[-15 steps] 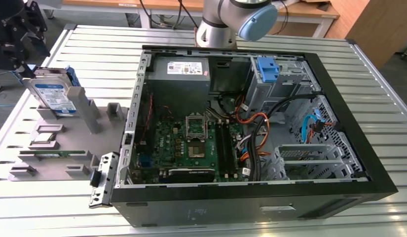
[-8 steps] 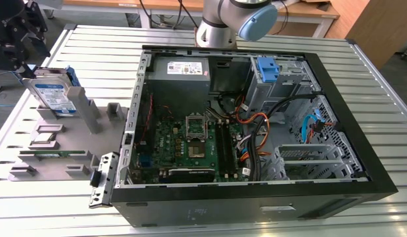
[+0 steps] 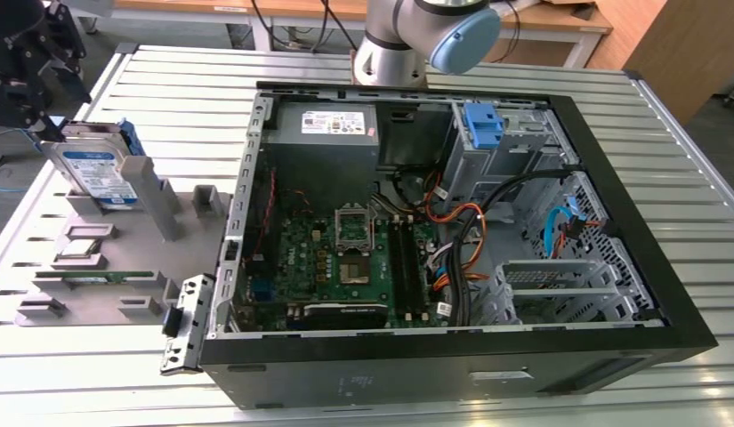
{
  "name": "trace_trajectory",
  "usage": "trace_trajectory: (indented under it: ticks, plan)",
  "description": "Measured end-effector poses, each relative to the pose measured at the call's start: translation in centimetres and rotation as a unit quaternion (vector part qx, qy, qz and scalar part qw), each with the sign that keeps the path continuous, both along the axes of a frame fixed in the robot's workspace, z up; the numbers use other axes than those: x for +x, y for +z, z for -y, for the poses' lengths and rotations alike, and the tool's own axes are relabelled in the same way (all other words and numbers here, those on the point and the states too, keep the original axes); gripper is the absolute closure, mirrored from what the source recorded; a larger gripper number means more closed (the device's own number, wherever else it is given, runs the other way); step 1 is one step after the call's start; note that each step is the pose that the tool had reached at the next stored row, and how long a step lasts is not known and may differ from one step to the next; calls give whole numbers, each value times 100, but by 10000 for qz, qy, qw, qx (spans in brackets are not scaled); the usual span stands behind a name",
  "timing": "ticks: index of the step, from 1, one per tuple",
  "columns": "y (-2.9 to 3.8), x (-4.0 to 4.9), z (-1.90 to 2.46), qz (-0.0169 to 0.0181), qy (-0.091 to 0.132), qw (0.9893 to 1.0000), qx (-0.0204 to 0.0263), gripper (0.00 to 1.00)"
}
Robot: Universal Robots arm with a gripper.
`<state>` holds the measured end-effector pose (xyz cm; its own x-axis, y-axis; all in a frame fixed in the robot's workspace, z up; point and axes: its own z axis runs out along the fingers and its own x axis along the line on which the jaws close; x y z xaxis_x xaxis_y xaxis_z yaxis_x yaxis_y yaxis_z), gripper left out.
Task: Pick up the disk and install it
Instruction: 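Pick up the disk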
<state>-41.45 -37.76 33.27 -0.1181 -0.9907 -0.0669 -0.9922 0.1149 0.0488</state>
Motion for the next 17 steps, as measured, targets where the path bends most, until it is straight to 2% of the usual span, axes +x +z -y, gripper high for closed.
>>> trace_trajectory:
  ticks: [17]
  plan:
    - [-24, 0, 0, -1, 0, 10000, -1, 30]
